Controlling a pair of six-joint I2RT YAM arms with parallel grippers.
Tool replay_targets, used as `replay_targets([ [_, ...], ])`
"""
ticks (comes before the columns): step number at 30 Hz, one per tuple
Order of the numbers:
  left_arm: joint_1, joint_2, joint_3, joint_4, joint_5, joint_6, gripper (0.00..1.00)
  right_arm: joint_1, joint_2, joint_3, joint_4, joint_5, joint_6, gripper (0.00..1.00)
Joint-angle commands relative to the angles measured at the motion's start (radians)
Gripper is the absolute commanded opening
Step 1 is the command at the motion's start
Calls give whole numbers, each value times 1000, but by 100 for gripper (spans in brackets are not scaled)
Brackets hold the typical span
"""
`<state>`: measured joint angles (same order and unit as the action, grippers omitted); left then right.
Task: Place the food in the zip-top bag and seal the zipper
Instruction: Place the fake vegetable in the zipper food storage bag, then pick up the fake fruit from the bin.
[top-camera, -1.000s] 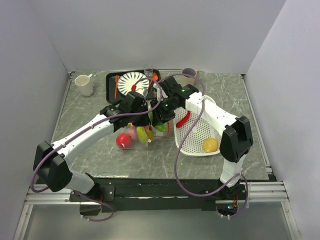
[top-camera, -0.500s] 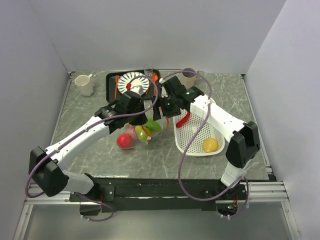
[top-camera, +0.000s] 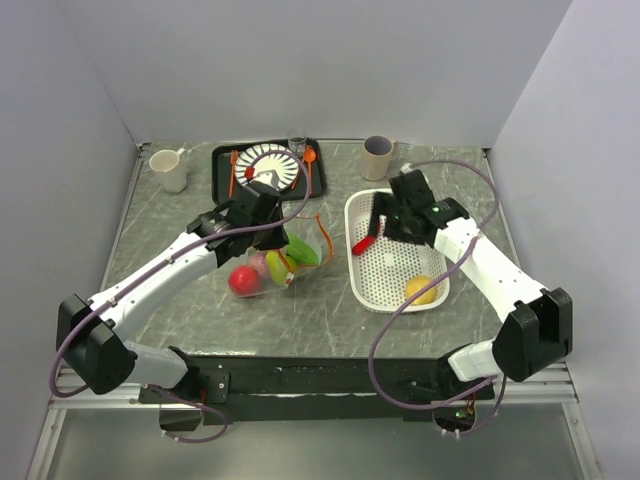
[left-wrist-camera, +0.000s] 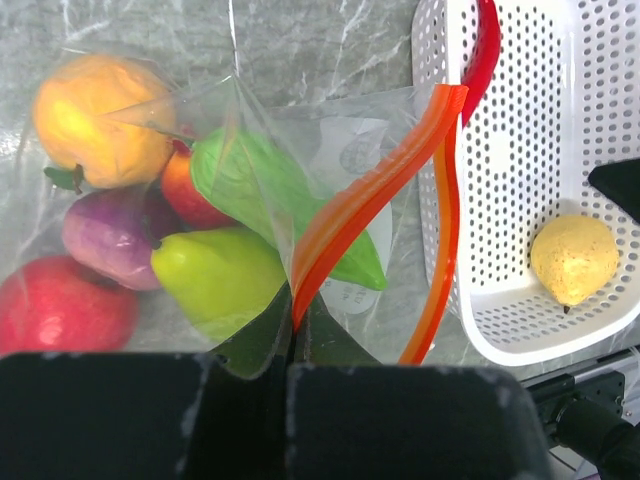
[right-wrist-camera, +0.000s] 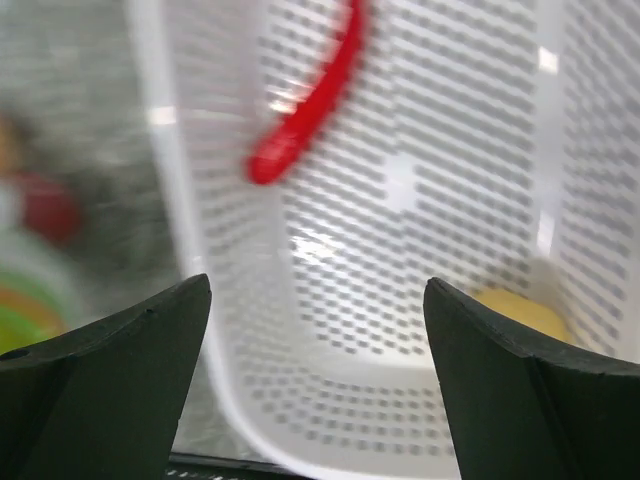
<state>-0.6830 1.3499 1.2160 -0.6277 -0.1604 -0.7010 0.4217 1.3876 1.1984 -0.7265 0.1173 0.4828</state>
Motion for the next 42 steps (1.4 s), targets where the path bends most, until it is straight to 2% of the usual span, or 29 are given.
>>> replay_targets([
  [1,2,6,27,29,27,0,1,-29,-65,-63,-57,88,19,94],
  [5,2,17,36,34,38,8,1,-29,-65,-75,-180,157,37,95],
  [11,2,25,34,33,47,18,1,-26,-105,-146,-247,231,118,94],
  [15,2,12,22,39,35,12,1,-27,-110,-152,-298,257,100,96],
  [20,2,18,30,42,39,15,1,-32,-78,-181,-254,199,68,97],
  [36,2,15,25,20,22,24,1,-34,79,-263,-154,168,62,98],
  [42,2,2,10,23,9,23,1,-38,108,-249,-131,168,45,88],
])
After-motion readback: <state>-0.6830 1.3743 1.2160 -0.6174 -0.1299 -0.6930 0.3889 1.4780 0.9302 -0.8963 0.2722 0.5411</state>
